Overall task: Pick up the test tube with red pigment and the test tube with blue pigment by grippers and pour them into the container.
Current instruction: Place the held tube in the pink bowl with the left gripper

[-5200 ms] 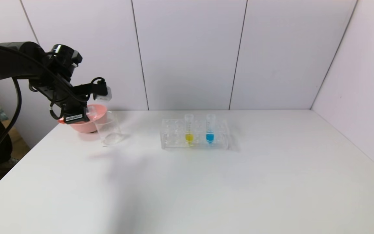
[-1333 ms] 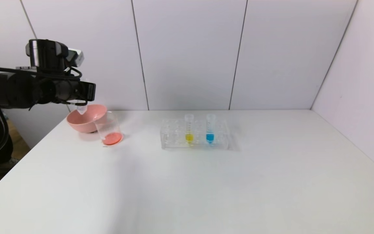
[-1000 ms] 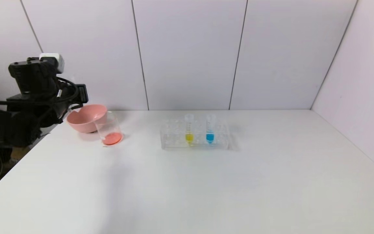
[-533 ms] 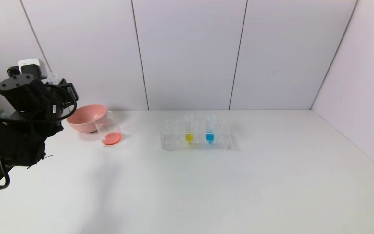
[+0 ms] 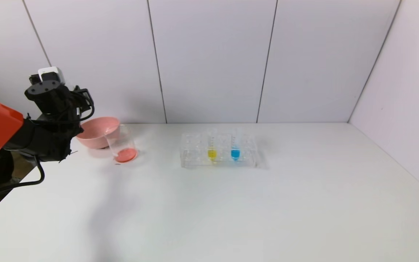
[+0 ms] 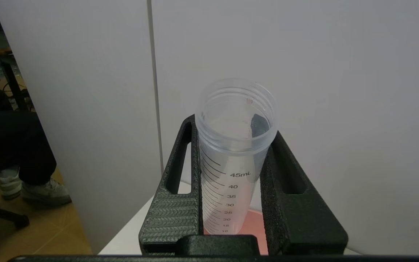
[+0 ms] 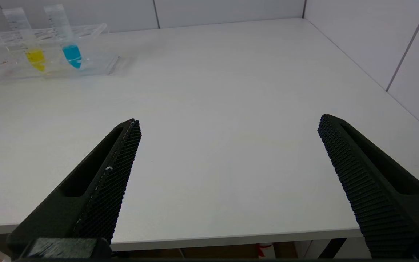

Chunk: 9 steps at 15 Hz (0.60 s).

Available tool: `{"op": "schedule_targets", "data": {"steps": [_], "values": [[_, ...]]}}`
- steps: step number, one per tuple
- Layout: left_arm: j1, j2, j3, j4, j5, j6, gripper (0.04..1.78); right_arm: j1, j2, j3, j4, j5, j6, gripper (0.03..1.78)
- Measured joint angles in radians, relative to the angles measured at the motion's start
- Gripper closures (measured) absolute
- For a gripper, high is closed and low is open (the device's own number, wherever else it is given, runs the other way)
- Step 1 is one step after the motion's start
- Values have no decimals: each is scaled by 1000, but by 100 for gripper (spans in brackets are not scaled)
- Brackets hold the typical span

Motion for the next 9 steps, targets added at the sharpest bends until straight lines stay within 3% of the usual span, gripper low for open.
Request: {"op": "schedule_targets", "data": {"steps": [9], "values": [[3, 59, -65, 42, 6, -12, 132, 0, 0, 0, 0, 0, 0, 4]]}}
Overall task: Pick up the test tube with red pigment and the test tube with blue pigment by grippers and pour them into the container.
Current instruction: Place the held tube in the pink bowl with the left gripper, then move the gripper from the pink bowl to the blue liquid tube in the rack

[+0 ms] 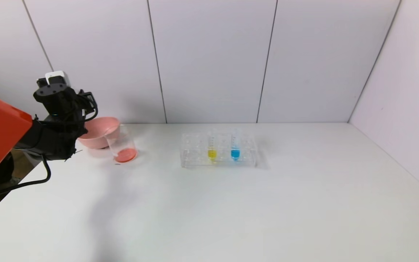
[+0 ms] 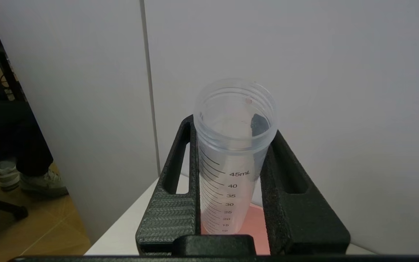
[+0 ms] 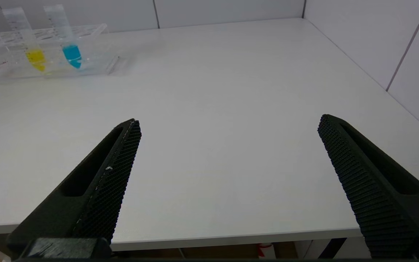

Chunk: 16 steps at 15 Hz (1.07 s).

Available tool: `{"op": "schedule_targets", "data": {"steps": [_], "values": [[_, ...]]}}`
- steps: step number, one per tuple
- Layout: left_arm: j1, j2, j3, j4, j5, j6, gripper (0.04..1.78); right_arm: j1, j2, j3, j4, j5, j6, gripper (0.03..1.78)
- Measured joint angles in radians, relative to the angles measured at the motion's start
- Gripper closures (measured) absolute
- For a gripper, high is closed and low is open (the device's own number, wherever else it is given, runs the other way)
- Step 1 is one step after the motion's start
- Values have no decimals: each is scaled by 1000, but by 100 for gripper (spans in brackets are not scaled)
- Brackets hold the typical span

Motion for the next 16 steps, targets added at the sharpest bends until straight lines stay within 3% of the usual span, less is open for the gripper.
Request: {"op": "schedule_targets", "data": {"steps": [3, 7, 10, 12, 16], "values": [[0, -1, 3, -3, 0, -1, 111, 0, 0, 0, 0, 0, 0, 4], [-1, -3, 5, -6, 0, 0, 49, 0, 0, 0, 0, 0, 0, 4], [-1, -4, 9, -7, 0, 0, 16, 0, 0, 0, 0, 0, 0, 4], [-2, -20, 17, 5, 0, 1, 6, 0, 0, 0, 0, 0, 0, 4], [-25, -137, 92, 130, -31, -9, 5, 0, 0, 0, 0, 0, 0, 4]]}}
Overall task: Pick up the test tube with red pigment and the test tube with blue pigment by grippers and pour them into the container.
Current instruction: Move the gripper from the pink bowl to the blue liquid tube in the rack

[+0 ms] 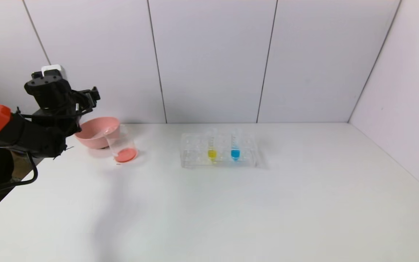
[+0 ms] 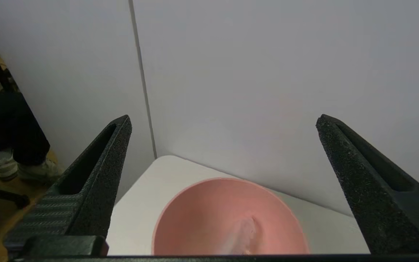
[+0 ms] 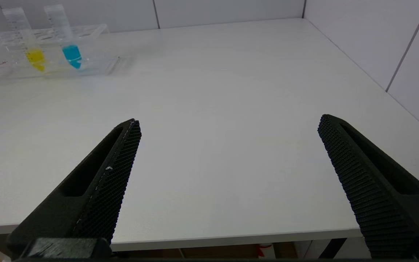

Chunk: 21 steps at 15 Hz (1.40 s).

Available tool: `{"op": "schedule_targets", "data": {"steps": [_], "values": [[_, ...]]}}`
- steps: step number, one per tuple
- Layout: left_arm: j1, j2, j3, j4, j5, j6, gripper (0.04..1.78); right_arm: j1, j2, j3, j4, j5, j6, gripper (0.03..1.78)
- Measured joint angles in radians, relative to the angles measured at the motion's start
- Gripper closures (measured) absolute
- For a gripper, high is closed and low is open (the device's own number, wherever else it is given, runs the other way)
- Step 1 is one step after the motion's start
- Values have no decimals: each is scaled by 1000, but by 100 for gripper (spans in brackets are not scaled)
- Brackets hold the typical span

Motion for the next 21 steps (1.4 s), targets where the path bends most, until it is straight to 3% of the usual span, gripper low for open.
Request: {"op": "schedule_targets", "data": {"steps": [4, 7, 10, 14, 18, 21], "values": [[-95, -203, 148, 150, -61, -58, 5, 0, 0, 0, 0, 0, -1, 4], [-277, -332, 285, 187, -35, -87, 5, 0, 0, 0, 0, 0, 0, 4], [-512, -387, 358, 194, 128, -136, 5, 0, 0, 0, 0, 0, 0, 4], [-767, -350, 374, 194, 364, -196, 5, 0, 0, 0, 0, 0, 0, 4], [-927, -214, 264, 193, 547, -235, 5, 0, 0, 0, 0, 0, 0, 4], [-990, -100, 160, 194, 593, -237, 5, 0, 0, 0, 0, 0, 0, 4]]}}
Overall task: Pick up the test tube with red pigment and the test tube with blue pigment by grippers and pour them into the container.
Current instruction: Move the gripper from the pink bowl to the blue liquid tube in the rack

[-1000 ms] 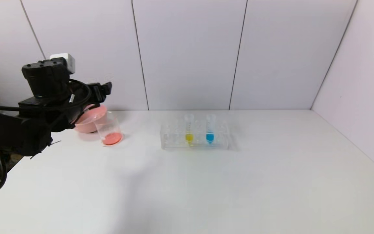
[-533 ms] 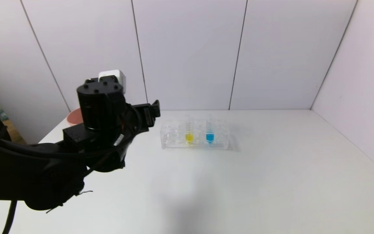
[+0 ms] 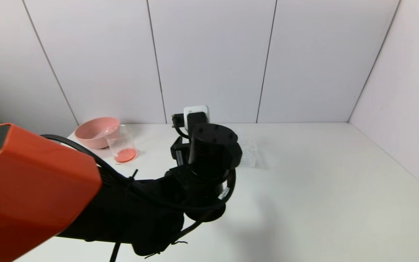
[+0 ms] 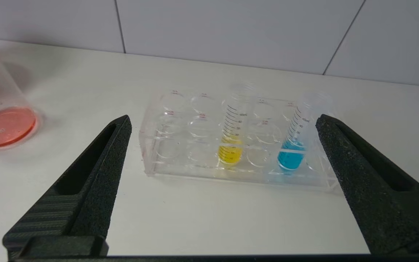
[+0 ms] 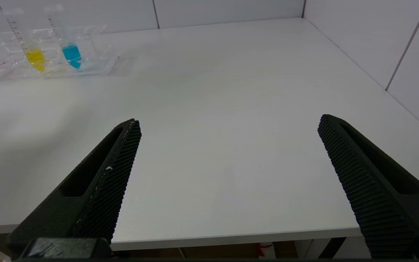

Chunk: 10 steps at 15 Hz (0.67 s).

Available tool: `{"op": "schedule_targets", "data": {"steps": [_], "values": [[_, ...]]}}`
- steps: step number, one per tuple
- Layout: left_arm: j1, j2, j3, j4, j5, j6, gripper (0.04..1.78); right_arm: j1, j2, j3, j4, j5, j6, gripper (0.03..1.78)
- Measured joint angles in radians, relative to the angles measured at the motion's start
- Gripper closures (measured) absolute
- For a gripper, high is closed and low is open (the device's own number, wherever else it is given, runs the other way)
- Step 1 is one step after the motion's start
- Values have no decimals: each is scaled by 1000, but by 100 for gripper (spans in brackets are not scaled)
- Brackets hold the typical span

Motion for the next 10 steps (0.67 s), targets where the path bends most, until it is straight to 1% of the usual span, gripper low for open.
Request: {"op": "schedule_targets", "data": {"steps": [3, 6, 8, 10], "values": [[-64, 97, -64, 0, 2, 0, 5, 0, 0, 0, 0, 0, 0, 4], [-129, 159, -88, -7, -3, 0, 5, 0, 0, 0, 0, 0, -1, 4], [-152, 185, -99, -7, -5, 0, 5, 0, 0, 0, 0, 0, 0, 4], [-156, 201, -106, -3, -7, 1, 5, 0, 0, 0, 0, 0, 0, 4]]}}
